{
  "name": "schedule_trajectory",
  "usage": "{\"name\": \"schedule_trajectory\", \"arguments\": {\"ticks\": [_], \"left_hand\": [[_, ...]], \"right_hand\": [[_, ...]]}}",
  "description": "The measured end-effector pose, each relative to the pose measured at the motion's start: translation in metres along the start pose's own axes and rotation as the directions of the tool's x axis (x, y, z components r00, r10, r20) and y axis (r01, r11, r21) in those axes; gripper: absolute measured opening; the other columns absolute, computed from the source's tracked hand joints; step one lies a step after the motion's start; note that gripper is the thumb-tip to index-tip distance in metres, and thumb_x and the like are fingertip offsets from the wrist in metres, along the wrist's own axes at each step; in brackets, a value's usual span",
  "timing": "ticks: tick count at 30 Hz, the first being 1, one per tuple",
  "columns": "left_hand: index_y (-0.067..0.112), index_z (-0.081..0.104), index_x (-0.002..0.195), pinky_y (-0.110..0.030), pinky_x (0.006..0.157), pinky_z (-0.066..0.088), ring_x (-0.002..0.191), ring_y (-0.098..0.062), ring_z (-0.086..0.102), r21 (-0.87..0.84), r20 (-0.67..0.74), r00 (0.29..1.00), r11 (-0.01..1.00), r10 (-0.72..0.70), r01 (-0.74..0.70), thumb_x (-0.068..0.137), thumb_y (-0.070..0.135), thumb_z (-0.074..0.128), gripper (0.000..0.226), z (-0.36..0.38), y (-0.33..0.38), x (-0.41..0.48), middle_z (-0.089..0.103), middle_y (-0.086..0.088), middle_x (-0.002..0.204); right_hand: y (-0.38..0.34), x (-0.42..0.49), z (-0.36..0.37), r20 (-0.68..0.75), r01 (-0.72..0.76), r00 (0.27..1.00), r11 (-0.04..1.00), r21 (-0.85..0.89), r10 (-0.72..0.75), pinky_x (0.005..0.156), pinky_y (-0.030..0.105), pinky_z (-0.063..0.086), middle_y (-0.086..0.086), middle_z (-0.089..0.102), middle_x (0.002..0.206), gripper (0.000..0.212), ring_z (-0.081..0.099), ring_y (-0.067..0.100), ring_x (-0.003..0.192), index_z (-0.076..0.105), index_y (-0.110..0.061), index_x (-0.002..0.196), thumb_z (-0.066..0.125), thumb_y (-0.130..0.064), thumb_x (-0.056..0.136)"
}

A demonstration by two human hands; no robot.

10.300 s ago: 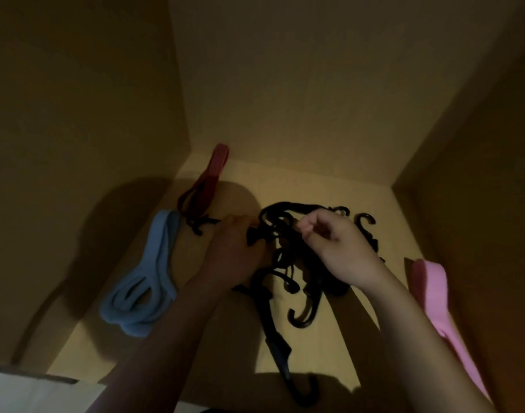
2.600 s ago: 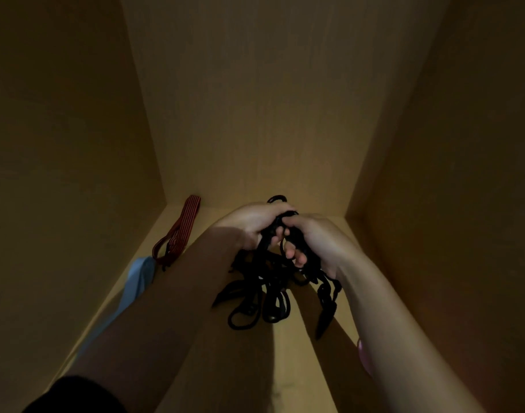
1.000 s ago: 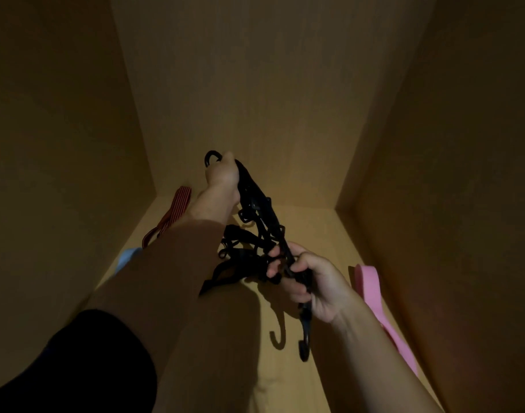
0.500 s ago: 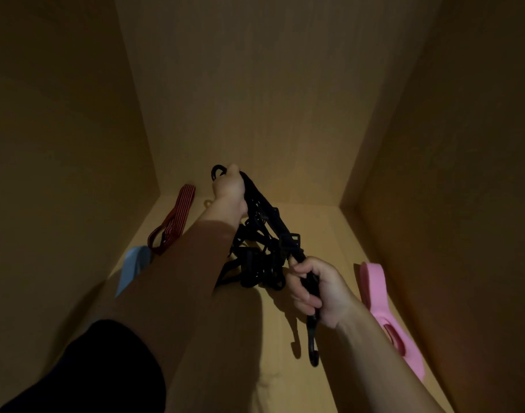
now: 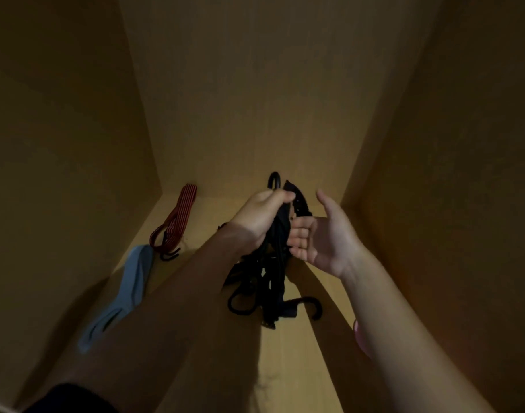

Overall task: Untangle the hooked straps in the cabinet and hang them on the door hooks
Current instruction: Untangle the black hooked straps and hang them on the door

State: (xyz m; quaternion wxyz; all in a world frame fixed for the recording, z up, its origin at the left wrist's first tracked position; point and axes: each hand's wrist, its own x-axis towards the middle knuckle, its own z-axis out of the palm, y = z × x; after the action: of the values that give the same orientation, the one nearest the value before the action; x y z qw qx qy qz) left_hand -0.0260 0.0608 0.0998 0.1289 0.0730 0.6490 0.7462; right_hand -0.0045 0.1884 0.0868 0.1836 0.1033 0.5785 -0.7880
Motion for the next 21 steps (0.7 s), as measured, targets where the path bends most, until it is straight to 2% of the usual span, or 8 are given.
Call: {"name": "schedule_trajectory", "arguments": {"ticks": [3, 5, 7, 10, 12, 16, 19, 21], "left_hand": [[0.012, 0.052, 0.064, -0.018, 0.045, 0.041, 0.041, -0.007, 0.051, 0.054, 0.130, 0.991, 0.998, -0.042, 0.035, 0.093, 0.012, 0.044, 0.029, 0.001, -0.004, -0.013, 0.055, 0.006, 0.044], [0.013, 0.057, 0.065, -0.021, 0.046, 0.039, 0.045, -0.012, 0.051, 0.151, 0.195, 0.980, 0.988, -0.044, 0.014, 0.092, 0.018, 0.047, 0.030, -0.004, -0.006, -0.021, 0.059, 0.000, 0.054], [0.013, 0.061, 0.070, -0.021, 0.042, 0.034, 0.047, -0.015, 0.047, 0.212, 0.205, 0.978, 0.977, -0.050, 0.005, 0.092, 0.024, 0.050, 0.027, -0.010, -0.010, -0.026, 0.060, -0.009, 0.067], [0.017, 0.062, 0.067, -0.020, 0.041, 0.033, 0.044, -0.008, 0.052, 0.304, 0.191, 0.977, 0.952, -0.094, 0.032, 0.092, 0.023, 0.050, 0.028, -0.016, -0.012, -0.032, 0.066, 0.004, 0.059], [0.016, 0.060, 0.066, -0.019, 0.041, 0.035, 0.044, -0.004, 0.053, 0.407, 0.237, 0.962, 0.913, -0.136, 0.029, 0.092, 0.021, 0.050, 0.028, -0.017, -0.013, -0.036, 0.064, 0.007, 0.052], [0.016, 0.061, 0.063, -0.019, 0.045, 0.037, 0.047, -0.004, 0.055, 0.488, 0.304, 0.930, 0.872, -0.206, 0.034, 0.091, 0.021, 0.050, 0.030, -0.019, -0.014, -0.041, 0.065, 0.008, 0.052], [0.014, 0.067, 0.075, -0.021, 0.049, 0.038, 0.056, -0.010, 0.060, 0.401, 0.315, 0.927, 0.914, -0.204, 0.064, 0.091, 0.028, 0.052, 0.026, -0.025, -0.018, -0.038, 0.072, 0.002, 0.069], [0.015, 0.071, 0.086, -0.018, 0.046, 0.038, 0.058, -0.008, 0.061, 0.342, 0.282, 0.947, 0.938, -0.154, 0.051, 0.089, 0.038, 0.052, 0.030, -0.031, -0.023, -0.035, 0.073, -0.004, 0.080]], "right_hand": [[-0.002, 0.006, 0.010, 0.005, 0.004, 1.000, 0.989, 0.150, -0.005, 0.079, 0.031, 0.046, 0.006, 0.060, 0.079, 0.047, 0.056, 0.018, 0.075, 0.064, -0.010, 0.091, 0.044, -0.052, 0.087], [0.000, 0.006, 0.012, -0.029, 0.049, 0.999, 0.963, 0.264, -0.042, 0.091, 0.040, 0.046, 0.009, 0.064, 0.087, 0.036, 0.060, 0.022, 0.084, 0.063, -0.009, 0.092, 0.045, -0.040, 0.092], [-0.001, 0.002, 0.012, -0.009, 0.076, 0.997, 0.919, 0.388, -0.079, 0.099, 0.049, 0.041, 0.011, 0.066, 0.091, 0.039, 0.061, 0.026, 0.091, 0.060, -0.008, 0.094, 0.044, -0.044, 0.091], [-0.007, -0.008, 0.010, 0.028, 0.086, 0.993, 0.867, 0.491, -0.114, 0.095, 0.047, 0.044, 0.014, 0.067, 0.102, 0.054, 0.061, 0.028, 0.101, 0.055, -0.007, 0.098, 0.047, -0.057, 0.082], [-0.011, -0.010, 0.010, -0.021, 0.075, 0.997, 0.876, 0.476, -0.074, 0.087, 0.044, 0.048, 0.015, 0.066, 0.104, 0.060, 0.061, 0.027, 0.102, 0.055, -0.005, 0.101, 0.052, -0.059, 0.077], [-0.005, -0.003, 0.012, -0.117, 0.072, 0.993, 0.894, 0.443, -0.022, 0.058, 0.030, 0.054, 0.007, 0.068, 0.072, 0.036, 0.063, 0.016, 0.071, 0.061, -0.005, 0.089, 0.056, -0.041, 0.085], [-0.001, -0.003, 0.011, -0.097, 0.104, 0.993, 0.850, 0.516, -0.063, 0.064, 0.032, 0.050, 0.004, 0.065, 0.056, 0.021, 0.058, 0.014, 0.060, 0.057, -0.007, 0.087, 0.042, -0.020, 0.093], [-0.001, -0.007, 0.007, -0.027, 0.124, 0.991, 0.839, 0.530, -0.130, 0.064, 0.033, 0.045, 0.001, 0.058, 0.051, 0.015, 0.054, 0.014, 0.051, 0.052, -0.010, 0.083, 0.038, -0.011, 0.087]]}}
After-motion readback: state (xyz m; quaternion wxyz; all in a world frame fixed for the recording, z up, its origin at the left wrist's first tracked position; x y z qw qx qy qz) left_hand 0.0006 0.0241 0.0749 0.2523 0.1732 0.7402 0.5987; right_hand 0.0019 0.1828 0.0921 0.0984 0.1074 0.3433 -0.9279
